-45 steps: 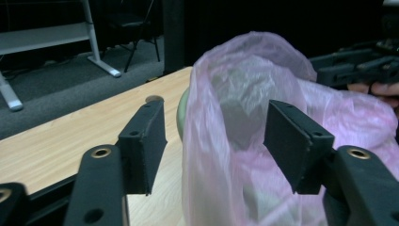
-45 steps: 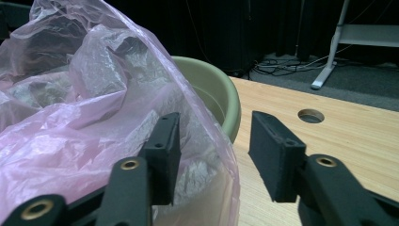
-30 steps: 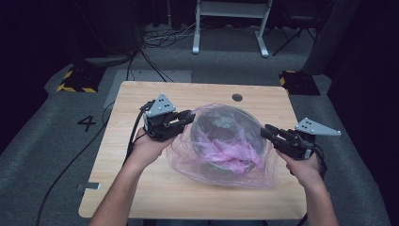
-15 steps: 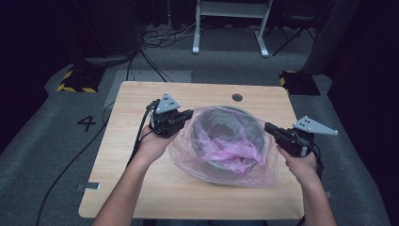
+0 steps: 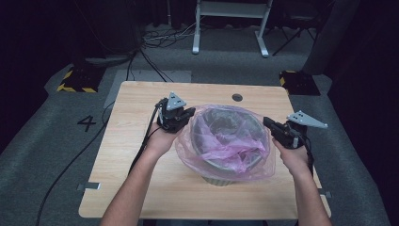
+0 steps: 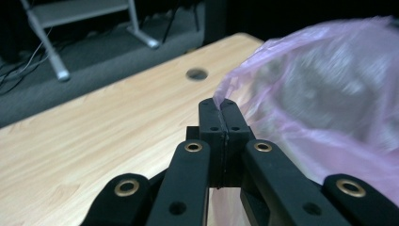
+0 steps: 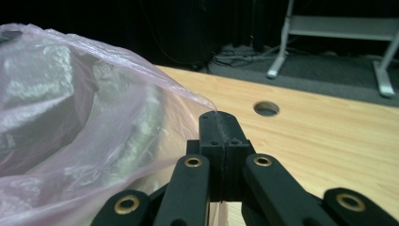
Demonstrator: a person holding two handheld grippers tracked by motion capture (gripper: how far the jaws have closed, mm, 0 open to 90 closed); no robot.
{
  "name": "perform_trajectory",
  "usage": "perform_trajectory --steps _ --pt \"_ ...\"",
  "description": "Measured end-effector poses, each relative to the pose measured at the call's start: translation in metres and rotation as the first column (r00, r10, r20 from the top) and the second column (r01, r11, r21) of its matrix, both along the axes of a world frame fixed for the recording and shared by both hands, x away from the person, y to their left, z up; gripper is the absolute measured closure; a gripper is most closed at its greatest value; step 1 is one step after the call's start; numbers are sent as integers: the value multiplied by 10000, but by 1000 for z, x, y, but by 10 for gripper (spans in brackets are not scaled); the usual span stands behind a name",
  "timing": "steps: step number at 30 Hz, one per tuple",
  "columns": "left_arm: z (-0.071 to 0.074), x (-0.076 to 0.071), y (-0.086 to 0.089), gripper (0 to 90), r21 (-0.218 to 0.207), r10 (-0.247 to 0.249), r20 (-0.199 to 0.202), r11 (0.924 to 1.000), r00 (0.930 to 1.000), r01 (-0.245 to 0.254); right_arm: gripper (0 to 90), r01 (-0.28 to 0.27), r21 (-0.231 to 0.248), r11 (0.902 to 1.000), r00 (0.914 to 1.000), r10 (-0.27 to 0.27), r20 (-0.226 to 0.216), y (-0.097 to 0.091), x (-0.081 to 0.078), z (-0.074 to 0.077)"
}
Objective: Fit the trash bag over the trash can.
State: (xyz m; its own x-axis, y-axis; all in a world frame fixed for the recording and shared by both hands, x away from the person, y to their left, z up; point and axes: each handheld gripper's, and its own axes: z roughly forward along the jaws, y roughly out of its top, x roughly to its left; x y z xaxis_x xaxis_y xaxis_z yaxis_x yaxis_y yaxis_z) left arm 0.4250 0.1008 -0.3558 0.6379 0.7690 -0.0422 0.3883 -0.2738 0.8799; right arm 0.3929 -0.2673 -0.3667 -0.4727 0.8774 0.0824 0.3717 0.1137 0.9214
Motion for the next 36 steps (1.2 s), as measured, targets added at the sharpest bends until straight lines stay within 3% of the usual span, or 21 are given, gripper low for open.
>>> perform_trajectory --steps 4,7,9,12,14,20,21,22,30,36 --pt "-14 11 -2 900 24 163 -347 9999 9993 -162 900 192 176 9997 9992 -186 -350 -2 9 -13" --pt "-25 16 -3 900 -293 220 -632 9993 9978 -239 900 274 258 9993 9981 -259 -565 -1 14 -23" --pt "-31 18 -4 900 -292 344 -774 9989 9964 -368 900 492 -28 9988 9964 -493 -696 2 19 -32" --pt "-39 19 -1 900 -901 198 -869 9956 9960 -277 900 709 6 9975 9940 -706 -840 2 19 -40" --pt "-45 18 0 900 -741 72 -895 9972 9960 -139 900 808 79 9967 9943 -800 -710 1 18 -45" --pt "-59 16 12 900 -1636 -533 -713 9857 9960 411 900 727 427 9964 9954 -698 -662 -5 12 -60" --pt "-61 15 14 900 -1960 -692 -765 9792 9947 530 900 688 419 9968 9955 -658 -677 -5 12 -62" --pt "-62 15 16 900 -2041 -732 -772 9773 9943 561 900 637 410 9971 9959 -609 -667 -4 11 -65" --pt "-79 13 25 900 -2244 -1133 -986 9704 9887 889 900 294 487 9984 9957 -250 -894 -4 9 -77" --pt "-95 15 24 900 -1939 -909 -1478 9791 9848 613 900 285 754 9967 9897 -175 -1422 -5 8 -93"
